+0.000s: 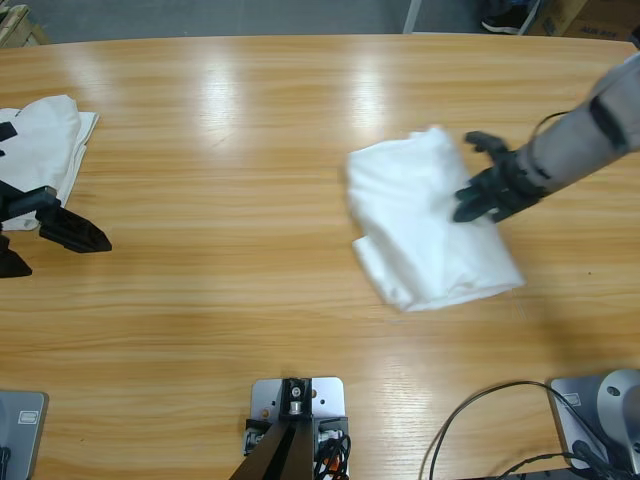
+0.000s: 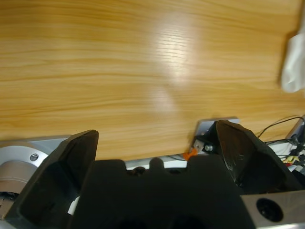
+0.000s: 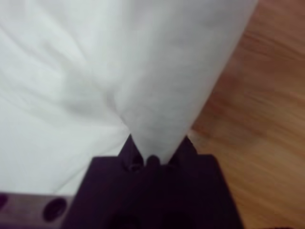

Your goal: Fold clothes

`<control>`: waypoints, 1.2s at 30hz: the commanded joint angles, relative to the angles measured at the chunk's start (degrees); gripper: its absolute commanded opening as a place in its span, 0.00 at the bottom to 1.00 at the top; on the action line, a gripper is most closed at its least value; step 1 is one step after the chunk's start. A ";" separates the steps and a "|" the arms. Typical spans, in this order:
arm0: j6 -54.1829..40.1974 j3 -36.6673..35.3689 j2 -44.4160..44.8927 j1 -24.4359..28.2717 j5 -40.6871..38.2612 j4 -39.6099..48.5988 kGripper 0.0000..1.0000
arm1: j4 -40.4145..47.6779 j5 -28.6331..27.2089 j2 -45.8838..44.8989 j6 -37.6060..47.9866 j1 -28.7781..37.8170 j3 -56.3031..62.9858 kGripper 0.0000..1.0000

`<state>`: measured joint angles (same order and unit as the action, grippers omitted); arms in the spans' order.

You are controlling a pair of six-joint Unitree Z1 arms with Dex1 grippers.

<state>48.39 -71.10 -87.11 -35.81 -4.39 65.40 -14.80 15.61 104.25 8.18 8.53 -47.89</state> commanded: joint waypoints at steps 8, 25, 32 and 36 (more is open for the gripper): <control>-0.11 2.50 3.04 1.19 1.61 -2.30 0.97 | -8.61 -14.54 -15.04 2.58 0.12 -4.60 1.00; -2.79 -9.79 -15.03 48.36 8.43 -9.24 0.85 | -11.04 -5.24 -15.09 9.40 17.59 -6.92 1.00; 35.77 -15.38 -22.01 59.52 1.86 -10.49 0.97 | -10.70 -2.27 -12.31 9.40 18.06 -6.52 1.00; 37.92 -23.38 -27.79 57.51 7.41 -8.11 0.97 | -9.90 -1.67 -10.89 9.39 18.28 -7.01 1.00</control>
<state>79.70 -84.82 -104.10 22.40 -1.60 55.99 -25.07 11.91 88.96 16.90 25.74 -55.97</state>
